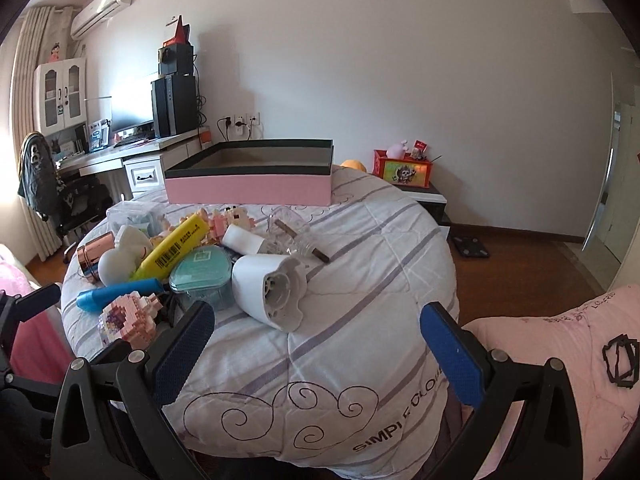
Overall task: Organize rigid objects
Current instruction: 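Grasp the lego donut with the left tool while the right tool grasps the white hair dryer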
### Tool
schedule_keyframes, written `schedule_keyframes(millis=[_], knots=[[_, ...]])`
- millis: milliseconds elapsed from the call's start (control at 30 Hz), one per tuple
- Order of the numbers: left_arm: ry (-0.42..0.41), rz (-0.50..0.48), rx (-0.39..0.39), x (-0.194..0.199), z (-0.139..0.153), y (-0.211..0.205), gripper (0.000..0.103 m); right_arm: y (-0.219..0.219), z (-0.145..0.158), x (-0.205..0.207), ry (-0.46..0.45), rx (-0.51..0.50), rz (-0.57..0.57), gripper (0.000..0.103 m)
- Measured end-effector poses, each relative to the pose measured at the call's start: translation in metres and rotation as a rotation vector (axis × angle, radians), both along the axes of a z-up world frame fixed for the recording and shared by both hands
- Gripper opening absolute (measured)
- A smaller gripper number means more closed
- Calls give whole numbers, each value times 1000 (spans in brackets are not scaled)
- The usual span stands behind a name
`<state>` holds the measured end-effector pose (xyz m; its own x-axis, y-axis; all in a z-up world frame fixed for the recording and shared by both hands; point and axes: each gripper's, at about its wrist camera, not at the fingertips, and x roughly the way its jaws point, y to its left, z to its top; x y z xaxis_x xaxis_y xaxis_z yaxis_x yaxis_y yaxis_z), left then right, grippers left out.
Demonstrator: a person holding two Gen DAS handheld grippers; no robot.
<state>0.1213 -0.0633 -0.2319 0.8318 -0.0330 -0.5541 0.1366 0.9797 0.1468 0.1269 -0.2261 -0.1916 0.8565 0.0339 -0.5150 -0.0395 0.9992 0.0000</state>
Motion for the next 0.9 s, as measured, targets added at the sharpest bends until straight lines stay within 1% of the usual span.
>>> schedule_keyframes(millis=[33, 67, 100, 133, 167, 200, 233, 267, 300, 367, 467, 633, 700, 733, 800, 833, 867, 900], knots=[[9, -4, -2, 4, -3, -1, 100, -1, -3, 3, 8, 7, 6, 103], [17, -8, 0, 7, -7, -2, 94, -1, -6, 5, 14, 12, 11, 103], [26, -15, -9, 11, -10, -1, 91, -1, -9, 8, 19, 16, 17, 103], [39, -31, -25, 14, -12, -1, 85, 0, -12, 11, 24, 20, 24, 103], [50, -41, -38, 18, -13, -1, 76, 0, -14, 13, 25, 22, 30, 103], [55, -50, -52, 20, -14, 0, 70, 1, -16, 15, 28, 21, 34, 103], [59, -68, -62, 23, -15, 0, 61, 3, -17, 18, 33, 19, 38, 103], [59, -82, -67, 25, -15, -1, 55, 4, -19, 21, 34, 20, 42, 103], [55, -93, -68, 27, -15, -2, 53, 5, -20, 24, 38, 21, 47, 103], [50, -105, -63, 31, -17, -5, 53, 6, -21, 30, 41, 22, 54, 103], [47, -133, -81, 30, -15, -4, 53, 9, -25, 42, 52, 22, 74, 103], [17, -167, -110, 20, -3, 5, 53, 13, -31, 64, 79, 36, 105, 102], [-11, -178, -107, 18, 3, 7, 53, 11, -33, 70, 84, 55, 117, 98], [-23, -172, -100, 19, 5, 7, 53, 9, -33, 73, 88, 61, 120, 93], [-22, -177, -110, 24, 8, 8, 53, 6, -35, 77, 94, 77, 127, 87], [-19, -172, -117, 25, 9, 10, 53, 4, -36, 79, 101, 97, 144, 79], [-18, -168, -116, 29, 10, 10, 53, 2, -36, 82, 111, 117, 157, 74], [-24, -167, -114, 31, 12, 11, 53, 1, -38, 85, 121, 126, 160, 74]])
